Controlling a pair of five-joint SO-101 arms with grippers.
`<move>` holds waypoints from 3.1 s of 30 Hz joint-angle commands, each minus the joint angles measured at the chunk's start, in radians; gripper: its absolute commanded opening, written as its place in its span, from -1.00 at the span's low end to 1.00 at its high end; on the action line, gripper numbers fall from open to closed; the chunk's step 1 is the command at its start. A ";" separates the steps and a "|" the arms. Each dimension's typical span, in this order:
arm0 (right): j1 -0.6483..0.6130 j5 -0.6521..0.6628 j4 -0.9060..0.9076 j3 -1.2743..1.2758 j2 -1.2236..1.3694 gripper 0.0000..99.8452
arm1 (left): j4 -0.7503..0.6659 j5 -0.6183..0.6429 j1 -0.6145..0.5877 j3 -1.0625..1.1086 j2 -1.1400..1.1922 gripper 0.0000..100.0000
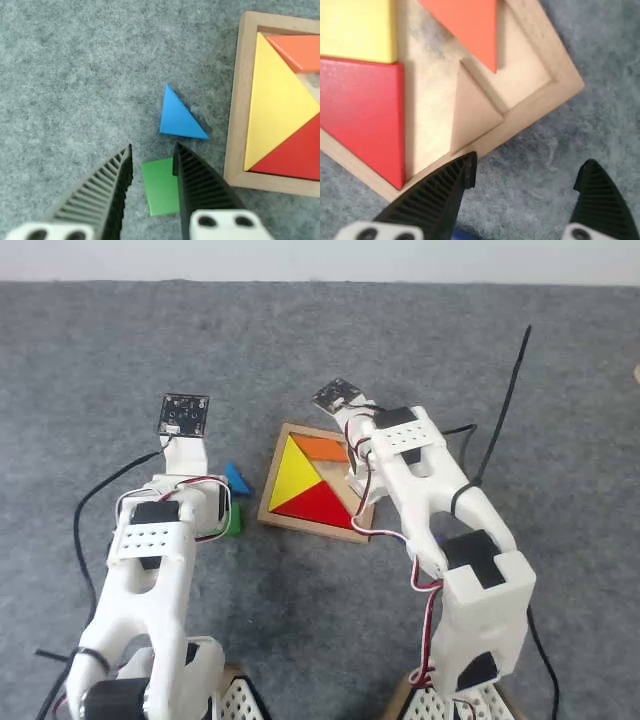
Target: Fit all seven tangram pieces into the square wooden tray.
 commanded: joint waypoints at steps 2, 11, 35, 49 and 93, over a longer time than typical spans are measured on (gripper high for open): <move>-0.101 -0.014 -0.048 -0.015 0.012 -0.31 | -0.021 -0.009 0.008 -0.008 -0.002 -0.73; -0.117 -0.216 -0.061 -0.077 -0.067 -0.31 | -0.021 -0.009 0.008 -0.008 -0.002 -0.73; -0.168 -0.391 -0.275 -0.121 0.005 -0.31 | -0.021 -0.009 0.008 -0.008 -0.002 -0.73; -0.185 -0.519 -0.082 -0.224 0.113 -0.61 | -0.021 -0.009 0.008 -0.008 -0.002 -0.73; -0.044 -0.388 -0.228 -0.284 0.004 -0.96 | -0.021 -0.009 0.008 -0.008 -0.002 -0.73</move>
